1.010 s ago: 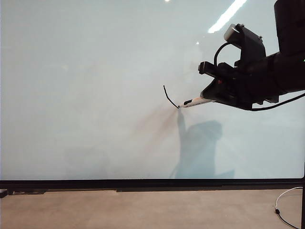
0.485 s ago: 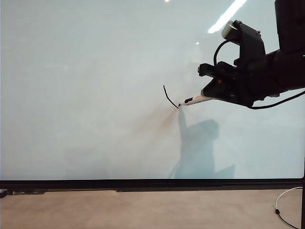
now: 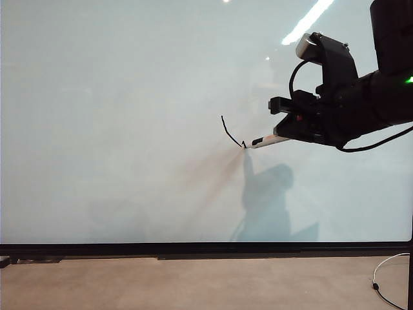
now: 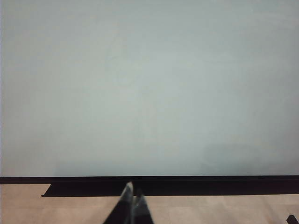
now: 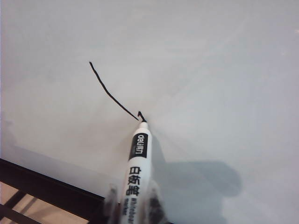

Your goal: Pick up the pen on the shelf to the right of the whiteboard and draw a check mark.

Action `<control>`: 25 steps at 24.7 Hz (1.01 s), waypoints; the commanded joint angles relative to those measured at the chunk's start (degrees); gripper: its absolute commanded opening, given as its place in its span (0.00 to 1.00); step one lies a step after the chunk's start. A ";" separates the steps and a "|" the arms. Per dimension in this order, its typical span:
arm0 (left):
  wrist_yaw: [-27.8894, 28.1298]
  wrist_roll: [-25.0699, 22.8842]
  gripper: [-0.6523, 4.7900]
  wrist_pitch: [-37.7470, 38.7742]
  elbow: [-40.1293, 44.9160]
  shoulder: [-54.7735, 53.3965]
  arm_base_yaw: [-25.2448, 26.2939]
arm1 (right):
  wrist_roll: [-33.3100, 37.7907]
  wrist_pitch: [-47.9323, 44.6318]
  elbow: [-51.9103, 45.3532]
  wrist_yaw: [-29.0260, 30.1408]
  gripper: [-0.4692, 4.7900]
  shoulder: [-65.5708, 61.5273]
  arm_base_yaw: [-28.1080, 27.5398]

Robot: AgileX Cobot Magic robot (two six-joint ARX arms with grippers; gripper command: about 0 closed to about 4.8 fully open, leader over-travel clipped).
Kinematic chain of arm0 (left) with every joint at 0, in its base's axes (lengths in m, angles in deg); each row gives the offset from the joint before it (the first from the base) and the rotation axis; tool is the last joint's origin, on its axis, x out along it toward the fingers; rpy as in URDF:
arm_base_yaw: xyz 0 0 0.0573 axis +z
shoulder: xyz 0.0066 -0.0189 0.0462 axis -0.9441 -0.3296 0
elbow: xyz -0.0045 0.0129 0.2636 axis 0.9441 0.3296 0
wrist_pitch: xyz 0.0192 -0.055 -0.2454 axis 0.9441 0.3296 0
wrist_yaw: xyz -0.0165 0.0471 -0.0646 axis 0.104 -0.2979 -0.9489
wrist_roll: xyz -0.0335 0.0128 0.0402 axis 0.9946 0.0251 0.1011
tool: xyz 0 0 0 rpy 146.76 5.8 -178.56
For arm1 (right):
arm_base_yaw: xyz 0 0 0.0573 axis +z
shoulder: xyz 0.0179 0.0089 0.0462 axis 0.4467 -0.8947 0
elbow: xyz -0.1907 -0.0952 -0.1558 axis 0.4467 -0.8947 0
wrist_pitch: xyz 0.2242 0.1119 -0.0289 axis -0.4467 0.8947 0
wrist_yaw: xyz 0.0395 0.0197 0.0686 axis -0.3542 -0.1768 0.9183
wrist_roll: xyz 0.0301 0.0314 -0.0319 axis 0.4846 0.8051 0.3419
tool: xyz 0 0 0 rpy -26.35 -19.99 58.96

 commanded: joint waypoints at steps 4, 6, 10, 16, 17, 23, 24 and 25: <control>-0.02 -0.26 0.11 -0.72 -0.17 -0.02 0.00 | -4.96 -0.68 0.22 -0.33 0.08 0.33 0.00; -0.02 -0.26 0.11 -0.72 -0.17 -0.02 0.00 | -6.14 -0.68 0.22 -0.31 0.08 0.35 0.00; 0.00 -0.26 0.11 -0.72 -0.17 -0.02 0.00 | -9.31 -0.63 0.22 -0.07 0.08 1.11 0.00; -0.02 -0.26 0.11 -0.72 -0.17 -0.02 0.00 | -11.93 -0.44 0.22 0.11 0.08 1.84 0.00; -0.02 -0.26 0.11 -0.72 -0.17 -0.02 0.00 | -12.04 -0.22 0.22 0.11 0.08 1.84 0.00; 0.00 -0.26 0.11 -0.72 -0.17 -0.02 0.00 | -13.35 0.20 0.24 0.09 0.08 1.86 0.00; -0.02 -0.26 0.11 -0.72 -0.17 -0.02 0.00 | -13.35 0.31 0.22 0.07 0.08 1.97 0.00; -0.02 -0.26 0.11 -0.72 -0.17 -0.02 0.00 | -13.38 0.59 0.24 0.02 0.08 2.12 0.00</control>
